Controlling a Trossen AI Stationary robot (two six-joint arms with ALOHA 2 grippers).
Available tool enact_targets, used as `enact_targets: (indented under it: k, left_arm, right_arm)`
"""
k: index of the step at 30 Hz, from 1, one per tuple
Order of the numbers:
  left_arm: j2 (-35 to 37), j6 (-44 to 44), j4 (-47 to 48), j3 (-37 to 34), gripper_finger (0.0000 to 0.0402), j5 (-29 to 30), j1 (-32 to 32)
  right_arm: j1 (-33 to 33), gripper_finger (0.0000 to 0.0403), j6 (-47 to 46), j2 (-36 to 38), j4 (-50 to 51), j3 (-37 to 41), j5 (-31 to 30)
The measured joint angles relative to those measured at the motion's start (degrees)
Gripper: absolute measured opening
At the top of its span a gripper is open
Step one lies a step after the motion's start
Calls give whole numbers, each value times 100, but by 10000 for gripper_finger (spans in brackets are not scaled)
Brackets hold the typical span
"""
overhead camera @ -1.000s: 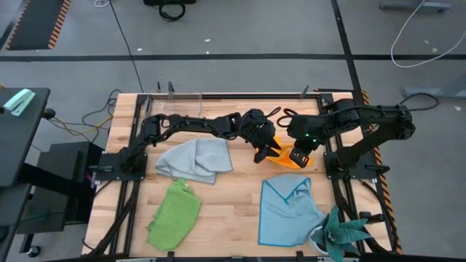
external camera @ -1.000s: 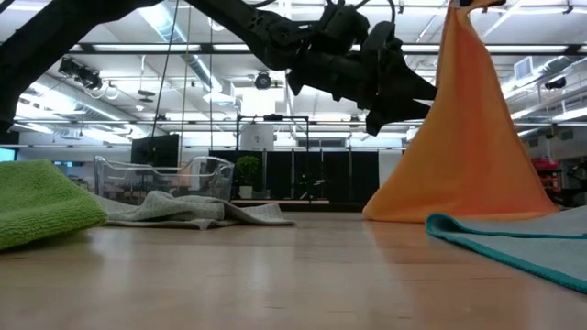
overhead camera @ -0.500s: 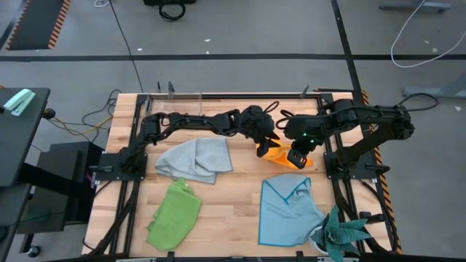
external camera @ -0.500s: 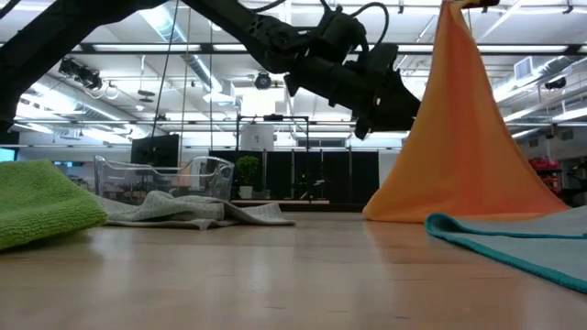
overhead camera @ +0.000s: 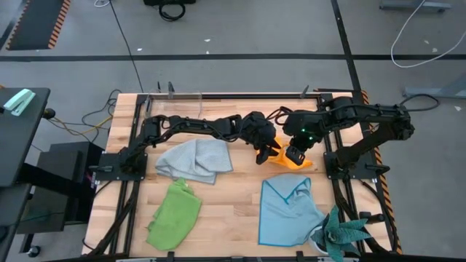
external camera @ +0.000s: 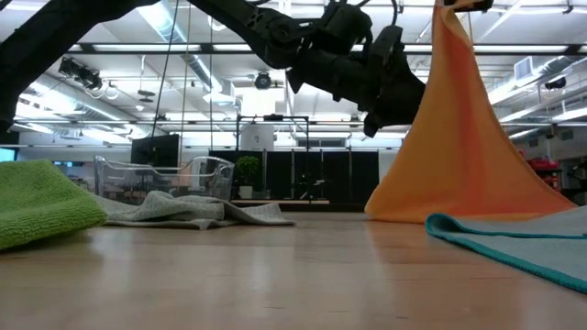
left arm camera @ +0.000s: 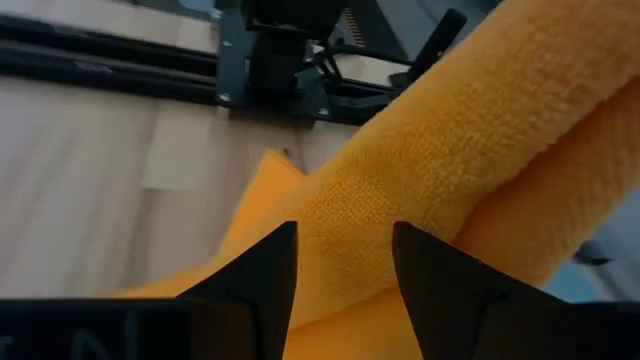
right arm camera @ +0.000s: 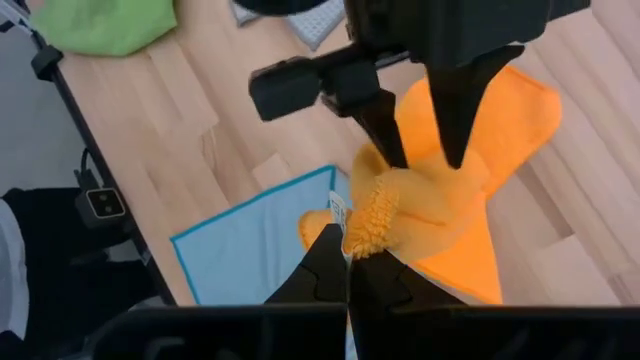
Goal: Fold microfiber towels
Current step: Fold the orange microfiber cloth
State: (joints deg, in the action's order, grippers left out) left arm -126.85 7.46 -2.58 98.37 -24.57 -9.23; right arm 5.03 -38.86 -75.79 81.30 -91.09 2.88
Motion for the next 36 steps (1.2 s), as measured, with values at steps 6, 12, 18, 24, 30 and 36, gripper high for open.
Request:
enact_targets:
  k: [6, 12, 18, 24, 30, 36]
  left_arm:
    - [0, 115, 234, 0, 173, -115, -106]
    - [90, 134, 254, 0, 173, -383, -128]
    - [238, 99, 244, 11, 173, -383, -99]
    - [215, -27, 169, 11, 172, -43, 58]
    - [201, -65, -21, 9, 173, 377, 124]
    - [201, -63, -128, 9, 133, 1300, 76]
  right_arm:
    - [-45, 0, 94, 0, 5, 0, 61]
    - [-43, 0, 112, 2, 7, 0, 65]
    - [-43, 0, 158, 4, 7, 0, 63]
    - [-43, 0, 158, 4, -28, 0, 63]
    - [-43, 0, 156, 4, -140, 0, 63]
    - [-43, 0, 135, 4, -221, 0, 16]
